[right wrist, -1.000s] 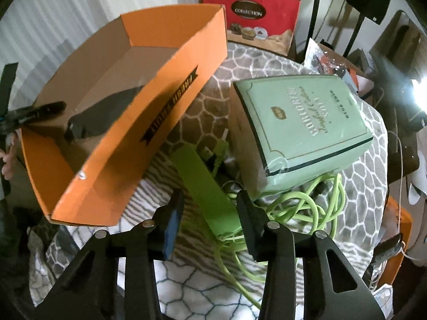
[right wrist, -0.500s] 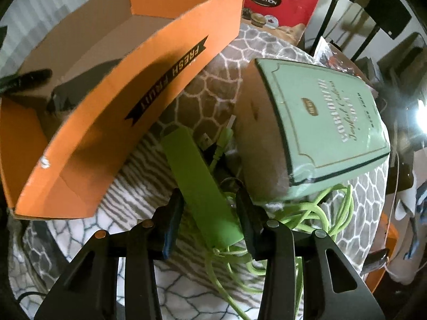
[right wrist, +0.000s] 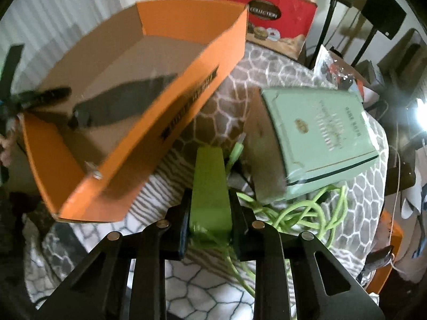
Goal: Organize objects
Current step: 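Grasp the green power bank with the right gripper, then carry the green power bank over the orange box with the right gripper, then lower the power bank onto the mask and open the right gripper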
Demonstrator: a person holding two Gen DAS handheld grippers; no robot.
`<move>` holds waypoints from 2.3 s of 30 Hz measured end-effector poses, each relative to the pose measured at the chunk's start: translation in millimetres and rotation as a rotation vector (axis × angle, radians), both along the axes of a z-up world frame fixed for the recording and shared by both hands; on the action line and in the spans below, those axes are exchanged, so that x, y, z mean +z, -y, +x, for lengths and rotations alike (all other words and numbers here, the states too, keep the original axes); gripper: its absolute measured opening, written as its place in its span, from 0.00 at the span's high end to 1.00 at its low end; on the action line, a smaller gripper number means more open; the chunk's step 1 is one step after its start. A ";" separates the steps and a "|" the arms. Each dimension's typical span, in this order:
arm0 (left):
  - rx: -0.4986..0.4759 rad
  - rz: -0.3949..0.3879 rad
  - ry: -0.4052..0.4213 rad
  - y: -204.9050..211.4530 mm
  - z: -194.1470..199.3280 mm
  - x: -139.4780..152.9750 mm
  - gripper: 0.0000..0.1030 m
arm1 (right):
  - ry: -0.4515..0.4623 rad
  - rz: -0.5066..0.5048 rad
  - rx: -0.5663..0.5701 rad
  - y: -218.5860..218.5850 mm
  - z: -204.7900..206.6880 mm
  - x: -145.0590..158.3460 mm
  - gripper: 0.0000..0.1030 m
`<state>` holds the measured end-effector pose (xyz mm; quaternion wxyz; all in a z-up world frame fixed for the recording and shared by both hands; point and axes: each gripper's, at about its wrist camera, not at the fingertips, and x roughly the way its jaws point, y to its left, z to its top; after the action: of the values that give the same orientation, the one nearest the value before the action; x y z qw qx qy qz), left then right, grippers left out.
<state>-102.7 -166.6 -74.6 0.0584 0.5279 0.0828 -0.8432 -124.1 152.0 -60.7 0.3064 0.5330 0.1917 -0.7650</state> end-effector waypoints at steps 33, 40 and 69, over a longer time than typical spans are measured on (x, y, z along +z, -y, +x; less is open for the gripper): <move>0.000 -0.003 0.001 0.2 0.1 0.1 0.94 | -0.092 -0.216 0.072 79.5 -4.4 111.8 0.77; 0.000 -0.002 0.000 0.5 0.1 0.1 0.94 | -0.007 -0.157 0.120 117.8 -0.3 62.4 0.77; 0.004 0.007 0.001 0.6 -1.0 -1.0 0.94 | -0.007 -0.048 0.084 161.3 -4.7 12.2 0.77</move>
<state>-103.7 -167.2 -75.6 0.0582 0.5285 0.0865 -0.8425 -128.8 -9.3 -48.5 0.3504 0.5143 0.1964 -0.7577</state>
